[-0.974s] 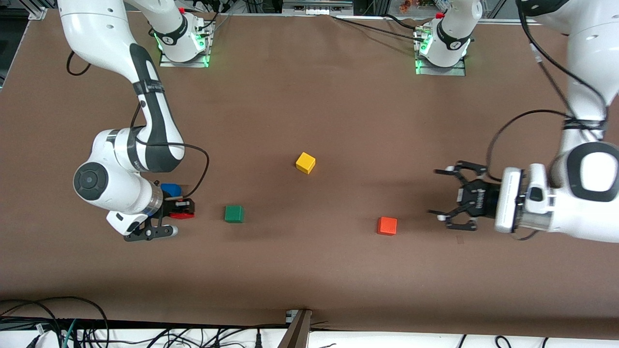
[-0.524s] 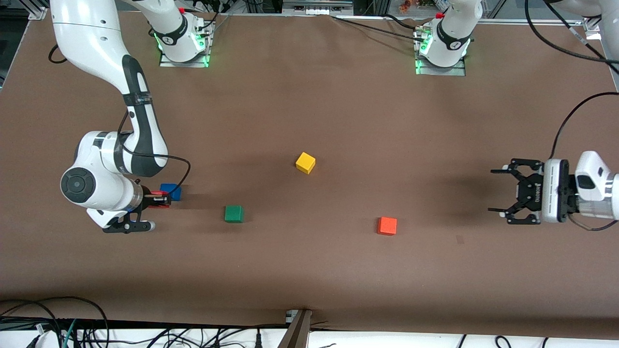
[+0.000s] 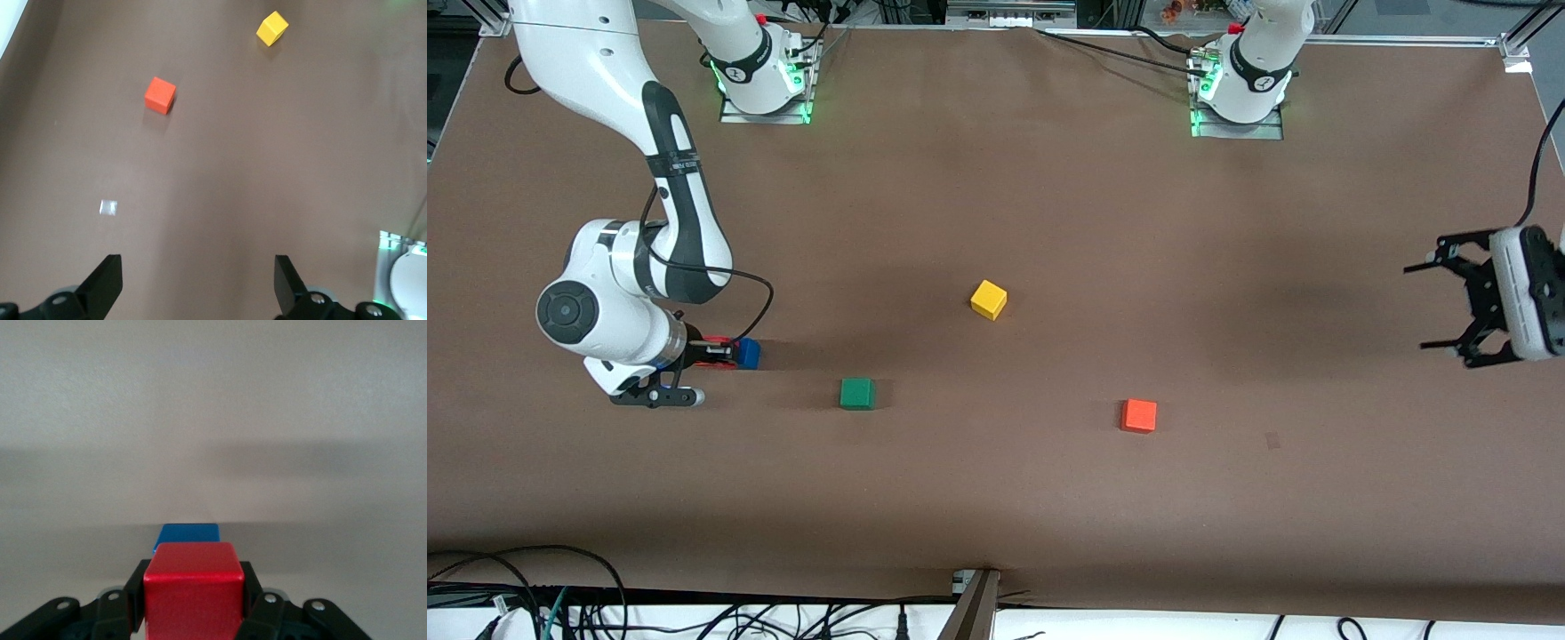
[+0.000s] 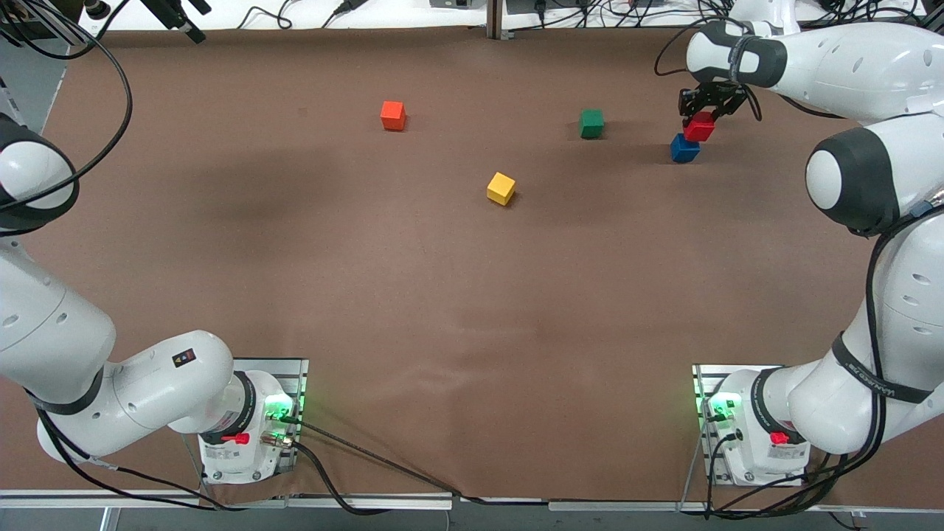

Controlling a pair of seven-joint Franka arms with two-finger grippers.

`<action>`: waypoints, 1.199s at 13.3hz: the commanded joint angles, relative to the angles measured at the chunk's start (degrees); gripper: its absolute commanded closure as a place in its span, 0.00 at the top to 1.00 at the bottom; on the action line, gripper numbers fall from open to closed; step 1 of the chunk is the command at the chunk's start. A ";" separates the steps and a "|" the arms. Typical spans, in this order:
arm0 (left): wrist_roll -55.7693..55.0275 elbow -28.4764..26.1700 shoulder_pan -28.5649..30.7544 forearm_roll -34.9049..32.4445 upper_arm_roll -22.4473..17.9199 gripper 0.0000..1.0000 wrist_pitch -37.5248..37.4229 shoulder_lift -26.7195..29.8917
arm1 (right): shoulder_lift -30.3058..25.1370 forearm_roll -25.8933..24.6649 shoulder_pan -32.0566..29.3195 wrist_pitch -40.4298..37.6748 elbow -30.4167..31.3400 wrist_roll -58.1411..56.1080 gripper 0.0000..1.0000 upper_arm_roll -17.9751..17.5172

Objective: Pass red block to right arm, stack on blue

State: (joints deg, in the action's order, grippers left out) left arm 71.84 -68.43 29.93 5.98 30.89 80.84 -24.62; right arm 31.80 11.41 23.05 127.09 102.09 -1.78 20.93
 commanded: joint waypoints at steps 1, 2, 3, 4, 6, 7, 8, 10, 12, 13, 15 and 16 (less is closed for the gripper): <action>-15.43 -5.21 0.13 -2.02 1.44 1.00 -0.42 7.89 | -2.89 -1.13 1.55 2.02 4.17 1.95 0.00 0.07; -20.90 -5.40 -1.70 -2.81 1.28 1.00 -0.51 9.48 | -2.97 -1.13 2.08 2.02 4.17 2.74 0.00 0.07; -24.78 -6.88 -6.68 -3.77 -1.59 1.00 -0.77 11.41 | -3.06 -1.13 2.78 1.94 4.17 3.00 0.00 0.07; -30.91 -8.37 -13.86 -3.70 -9.11 1.00 -2.51 13.35 | -2.97 -1.13 3.22 1.94 4.26 3.44 0.00 0.16; -53.88 -9.96 -27.59 -2.38 -21.70 1.00 -3.33 15.72 | -2.97 -1.22 3.23 2.11 4.61 3.45 0.00 0.16; -60.78 -10.32 -32.17 -1.94 -24.71 1.00 -3.41 17.04 | -2.97 -1.22 3.23 2.46 4.87 3.36 0.00 0.16; -61.72 -11.63 -35.00 -2.20 -26.65 1.00 -3.58 18.36 | -2.97 -1.22 3.23 2.81 5.05 3.36 0.00 0.25; -61.73 -16.01 -35.99 -3.25 -28.25 1.00 -1.75 20.74 | -2.97 -1.22 3.14 2.99 4.96 3.10 0.00 0.68; -62.34 -23.82 -36.08 -2.82 -32.27 1.00 5.78 24.69 | -2.97 -1.22 3.14 3.78 4.96 2.83 0.00 0.77; -62.61 -26.55 -36.08 -2.99 -34.04 1.00 9.38 26.10 | -2.97 -1.22 3.14 3.78 4.96 2.83 0.00 0.77; -62.70 -27.02 -36.26 -3.26 -34.32 1.00 11.62 26.72 | -2.89 -1.22 3.14 3.87 4.96 2.83 0.00 0.86; -62.61 -26.67 -36.26 -3.25 -34.32 1.00 11.71 26.81 | -2.89 -1.22 3.14 3.87 4.96 2.83 0.00 0.86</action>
State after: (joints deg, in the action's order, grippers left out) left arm 9.87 -92.41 -5.57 3.92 -3.76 90.74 -0.92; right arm 30.87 11.39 25.89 130.05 105.00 0.47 21.61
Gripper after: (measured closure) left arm 0.000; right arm 0.436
